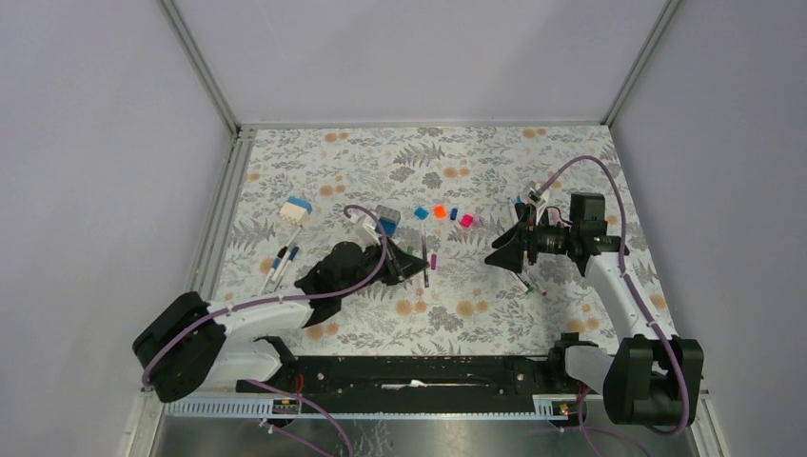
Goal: Open the pen caps
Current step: Pick up the pen from the center of the board.
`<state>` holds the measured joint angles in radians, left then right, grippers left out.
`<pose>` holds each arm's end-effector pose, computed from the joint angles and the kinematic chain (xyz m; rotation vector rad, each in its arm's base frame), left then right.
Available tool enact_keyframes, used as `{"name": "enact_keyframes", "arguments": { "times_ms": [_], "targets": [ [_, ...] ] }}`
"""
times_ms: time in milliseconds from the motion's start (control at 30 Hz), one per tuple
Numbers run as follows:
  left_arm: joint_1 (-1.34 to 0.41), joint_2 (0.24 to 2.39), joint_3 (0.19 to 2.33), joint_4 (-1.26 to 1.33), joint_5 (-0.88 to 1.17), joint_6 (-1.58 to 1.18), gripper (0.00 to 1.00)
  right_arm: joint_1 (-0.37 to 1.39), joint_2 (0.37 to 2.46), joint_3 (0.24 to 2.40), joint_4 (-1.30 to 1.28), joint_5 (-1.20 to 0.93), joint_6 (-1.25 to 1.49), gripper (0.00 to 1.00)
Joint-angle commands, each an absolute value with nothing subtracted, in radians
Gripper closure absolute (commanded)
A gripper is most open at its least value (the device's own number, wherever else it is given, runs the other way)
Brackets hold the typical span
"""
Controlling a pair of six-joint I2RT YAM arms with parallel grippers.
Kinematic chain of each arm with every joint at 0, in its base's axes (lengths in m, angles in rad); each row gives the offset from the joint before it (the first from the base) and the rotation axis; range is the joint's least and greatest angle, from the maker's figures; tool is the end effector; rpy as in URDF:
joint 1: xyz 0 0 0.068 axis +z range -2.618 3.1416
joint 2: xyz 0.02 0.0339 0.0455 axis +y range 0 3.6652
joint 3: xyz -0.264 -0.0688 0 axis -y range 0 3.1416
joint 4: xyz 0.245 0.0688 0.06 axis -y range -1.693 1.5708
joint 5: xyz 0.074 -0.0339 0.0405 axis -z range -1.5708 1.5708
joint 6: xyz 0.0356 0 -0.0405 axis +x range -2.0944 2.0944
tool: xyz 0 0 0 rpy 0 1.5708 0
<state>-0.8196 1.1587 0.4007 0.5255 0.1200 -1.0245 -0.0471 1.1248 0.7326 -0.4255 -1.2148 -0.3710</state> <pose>0.1606 -0.1782 0.2053 -0.1123 2.0404 -1.3604 0.2159 0.0232 0.2504 -0.8333 1.8162 1.1520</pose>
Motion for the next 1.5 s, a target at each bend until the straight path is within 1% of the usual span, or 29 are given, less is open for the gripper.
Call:
{"name": "enact_keyframes", "arguments": {
  "times_ms": [0, 67, 167, 267, 367, 433, 567, 767, 867, 933, 1167, 1233, 1267, 1333, 1467],
  "targets": [
    [-0.851, 1.266, 0.511, 0.773, 0.116, -1.019, 1.00, 0.022, 1.120, 0.647, 0.038, -1.271, -0.004, 0.20],
    [-0.862, 1.312, 0.565, 0.759, 0.134, -1.006, 1.00, 0.035, 1.123, 0.599, 0.187, -1.263, 0.108, 0.19],
    [-0.895, 1.340, 0.582, 0.804, 0.099, -0.993, 1.00, 0.036, 1.121, 0.556, 0.296, -1.272, 0.183, 0.13],
    [-0.901, 1.379, 0.599, 0.841, 0.101, -1.002, 1.00, 0.038, 1.120, 0.516, 0.442, -1.311, 0.341, 0.12],
    [-0.924, 1.392, 0.625, 0.855, 0.067, -0.977, 1.00, 0.046, 1.110, 0.496, 0.468, -1.304, 0.370, 0.09],
    [-0.930, 1.409, 0.645, 0.869, 0.062, -0.976, 1.00, 0.055, 1.119, 0.484, 0.523, -1.306, 0.422, 0.08],
    [-0.966, 1.426, 0.687, 0.858, 0.012, -0.937, 1.00, 0.077, 1.121, 0.479, 0.521, -1.309, 0.431, 0.09],
    [-0.994, 1.481, 0.718, 0.901, 0.004, -0.941, 1.00, 0.097, 1.112, 0.474, 0.523, -1.301, 0.442, 0.12],
    [-1.006, 1.498, 0.733, 0.907, -0.031, -0.929, 1.00, 0.104, 1.109, 0.473, 0.526, -1.297, 0.449, 0.16],
    [-1.010, 1.511, 0.742, 0.913, -0.034, -0.928, 1.00, 0.107, 1.108, 0.473, 0.535, -1.294, 0.461, 0.19],
    [-1.034, 1.534, 0.762, 0.928, -0.050, -0.910, 1.00, 0.121, 1.121, 0.478, 0.541, -1.289, 0.487, 0.39],
    [-1.037, 1.539, 0.766, 0.930, -0.048, -0.910, 1.00, 0.124, 1.129, 0.484, 0.544, -1.289, 0.495, 0.51],
    [-1.038, 1.541, 0.768, 0.931, -0.052, -0.908, 1.00, 0.124, 1.135, 0.485, 0.545, -1.289, 0.498, 0.60],
    [-1.040, 1.546, 0.773, 0.937, -0.054, -0.905, 1.00, 0.126, 1.141, 0.487, 0.544, -1.288, 0.501, 0.72],
    [-1.042, 1.555, 0.789, 0.936, -0.046, -0.902, 1.00, 0.126, 1.128, 0.493, 0.537, -1.291, 0.489, 0.89]
  ]
}}
